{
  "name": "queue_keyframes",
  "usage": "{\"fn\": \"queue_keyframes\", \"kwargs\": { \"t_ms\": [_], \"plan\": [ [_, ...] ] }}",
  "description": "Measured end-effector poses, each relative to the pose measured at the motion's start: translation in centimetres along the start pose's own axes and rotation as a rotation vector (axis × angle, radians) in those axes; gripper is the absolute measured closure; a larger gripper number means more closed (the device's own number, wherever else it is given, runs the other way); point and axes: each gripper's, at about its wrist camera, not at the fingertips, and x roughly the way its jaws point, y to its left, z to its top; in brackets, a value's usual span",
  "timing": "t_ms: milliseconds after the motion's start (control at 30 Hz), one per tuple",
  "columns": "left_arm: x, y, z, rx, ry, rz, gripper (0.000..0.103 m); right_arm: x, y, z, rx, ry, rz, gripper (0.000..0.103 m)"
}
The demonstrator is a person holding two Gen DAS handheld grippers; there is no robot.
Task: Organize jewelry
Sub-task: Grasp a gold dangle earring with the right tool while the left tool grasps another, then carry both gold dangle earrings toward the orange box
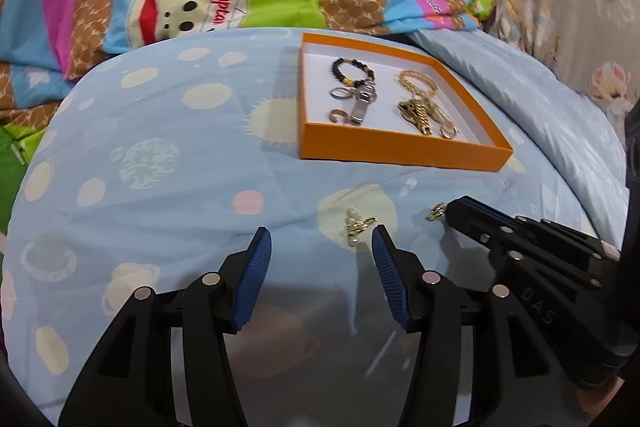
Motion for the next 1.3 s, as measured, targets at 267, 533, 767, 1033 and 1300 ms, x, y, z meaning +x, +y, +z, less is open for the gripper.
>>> {"fn": "queue_keyframes", "kwargs": {
  "t_ms": [267, 533, 767, 1033, 1300],
  "plan": [
    [1.9, -1.6, 0.7, 0.054, 0.037, 0.026, 0.07, -0.5, -2.0, -0.5, 0.063, -0.003, 0.006, 0.099],
    [1.7, -1.4, 0.8, 0.046, 0.021, 0.014, 0.091, -0.9, -2.1, -0.6, 0.064, -0.019, 0.006, 0.099],
    [0.8, -1.8, 1.1, 0.048, -0.005, 0.012, 0.1, -2.4, -2.3, 0.0, 0.065, -0.056, 0.003, 0.099],
    [0.1, -2.1, 2.4, 0.044, -0.036, -0.003, 0.1, -4.2, -2.8, 2.3, 0.056, -0.115, -0.009, 0.099],
    [-2.1, -1.5, 4.5, 0.033, -0.097, -0.014, 0.1, -5.4, -3.6, 3.9, 0.059, -0.159, -0.018, 0.099]
  ]
}}
